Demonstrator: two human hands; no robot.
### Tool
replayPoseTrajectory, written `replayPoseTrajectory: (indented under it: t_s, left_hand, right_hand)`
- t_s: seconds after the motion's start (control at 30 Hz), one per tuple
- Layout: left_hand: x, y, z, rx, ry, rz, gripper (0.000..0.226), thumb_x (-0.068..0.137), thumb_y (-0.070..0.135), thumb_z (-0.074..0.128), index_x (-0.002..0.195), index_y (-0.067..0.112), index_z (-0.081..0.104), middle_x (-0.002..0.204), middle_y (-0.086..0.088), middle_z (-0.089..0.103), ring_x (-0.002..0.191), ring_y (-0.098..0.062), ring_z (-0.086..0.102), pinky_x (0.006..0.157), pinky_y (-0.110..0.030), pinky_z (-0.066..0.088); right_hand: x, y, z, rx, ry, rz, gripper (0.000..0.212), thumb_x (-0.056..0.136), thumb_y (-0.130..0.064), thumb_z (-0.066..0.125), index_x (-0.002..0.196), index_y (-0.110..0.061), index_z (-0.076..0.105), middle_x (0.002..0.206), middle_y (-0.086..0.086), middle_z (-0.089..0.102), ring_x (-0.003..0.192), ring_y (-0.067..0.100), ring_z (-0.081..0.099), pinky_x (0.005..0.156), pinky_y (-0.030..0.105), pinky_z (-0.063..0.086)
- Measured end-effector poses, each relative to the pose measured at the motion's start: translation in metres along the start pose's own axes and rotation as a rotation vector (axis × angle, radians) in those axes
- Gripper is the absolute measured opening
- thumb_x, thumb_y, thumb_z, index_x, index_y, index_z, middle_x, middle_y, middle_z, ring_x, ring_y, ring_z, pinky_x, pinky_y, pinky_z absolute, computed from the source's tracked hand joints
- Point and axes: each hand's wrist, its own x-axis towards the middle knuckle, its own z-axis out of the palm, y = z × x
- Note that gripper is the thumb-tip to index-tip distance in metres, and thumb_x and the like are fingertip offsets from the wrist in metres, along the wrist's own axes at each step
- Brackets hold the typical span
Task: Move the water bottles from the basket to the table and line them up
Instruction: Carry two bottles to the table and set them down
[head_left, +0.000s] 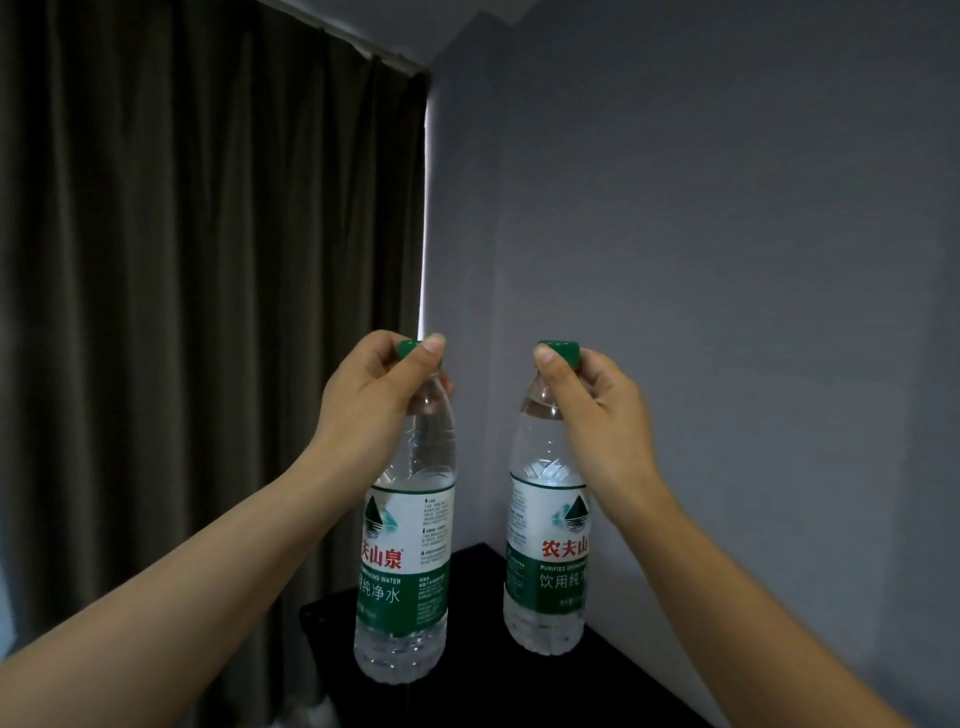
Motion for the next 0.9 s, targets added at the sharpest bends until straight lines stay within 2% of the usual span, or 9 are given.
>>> replayPoseTrajectory:
  t_s: [0.23,0.37,0.47,0.6,0.67,0.77,0.9]
  left_hand:
    - [0.069,-0.070,0.019,-0.039,-0.007,-0.017,0.025,0.091,0.033,0.055,0.092,0.008,0.059,0.080,-0.003,0.071,0.066,-0.004,0.067,0.057,-0.009,0.050]
    - [0.102,-0.112,0.024,-0.075,-0.022,-0.051,0.027,0.090,0.030,0.057,0.095,0.004,0.059,0.081,-0.006,0.071,0.064,-0.003,0.067,0.056,-0.009,0.050]
    - [0.125,-0.146,0.026,-0.132,-0.027,-0.081,0.028,0.089,0.027,0.060,0.095,0.000,0.058,0.080,-0.009,0.071,0.066,-0.006,0.069,0.056,-0.012,0.052]
    - [0.156,-0.198,0.023,-0.148,-0.065,-0.106,0.023,0.089,0.026,0.060,0.093,0.003,0.060,0.082,-0.009,0.072,0.075,-0.012,0.071,0.063,-0.018,0.054]
    - [0.173,-0.226,0.021,-0.125,-0.102,-0.090,0.021,0.089,0.028,0.059,0.094,0.007,0.061,0.082,-0.005,0.073,0.073,-0.008,0.070,0.061,-0.014,0.052]
    - [0.198,-0.267,0.022,-0.133,-0.148,-0.095,0.018,0.089,0.028,0.059,0.090,0.010,0.061,0.079,-0.003,0.073,0.069,-0.004,0.069,0.058,-0.010,0.049]
    - [0.224,-0.321,0.028,-0.178,-0.204,-0.147,0.016,0.088,0.029,0.061,0.086,0.014,0.060,0.079,-0.002,0.074,0.073,-0.010,0.070,0.065,-0.018,0.053]
  right_hand:
    - [0.061,0.077,0.018,-0.017,-0.001,-0.017,0.012,0.089,-0.033,0.062,0.090,-0.022,0.069,0.071,-0.018,0.069,0.070,-0.007,0.063,0.063,0.007,0.047]
    - [0.084,0.118,0.030,-0.042,-0.006,-0.010,0.014,0.090,-0.033,0.061,0.087,-0.022,0.069,0.077,-0.008,0.070,0.073,0.000,0.065,0.064,0.011,0.050]
    - [0.100,0.151,0.042,-0.119,0.017,0.016,0.020,0.090,-0.039,0.060,0.080,-0.024,0.068,0.073,-0.009,0.069,0.069,0.000,0.063,0.061,0.010,0.049]
    - [0.114,0.197,0.061,-0.208,0.046,0.015,0.025,0.090,-0.039,0.060,0.077,-0.018,0.066,0.073,0.000,0.068,0.064,0.001,0.061,0.058,0.011,0.047]
    - [0.121,0.218,0.071,-0.235,0.062,0.031,0.027,0.090,-0.038,0.061,0.078,-0.014,0.066,0.075,0.004,0.068,0.066,0.005,0.061,0.061,0.018,0.050]
    - [0.131,0.248,0.084,-0.254,0.085,0.068,0.016,0.088,-0.038,0.062,0.084,-0.023,0.068,0.079,-0.003,0.069,0.074,0.003,0.065,0.068,0.017,0.053]
    - [0.137,0.289,0.096,-0.259,0.109,0.086,0.007,0.088,-0.034,0.063,0.088,-0.028,0.067,0.081,-0.011,0.070,0.076,-0.003,0.065,0.067,0.008,0.047]
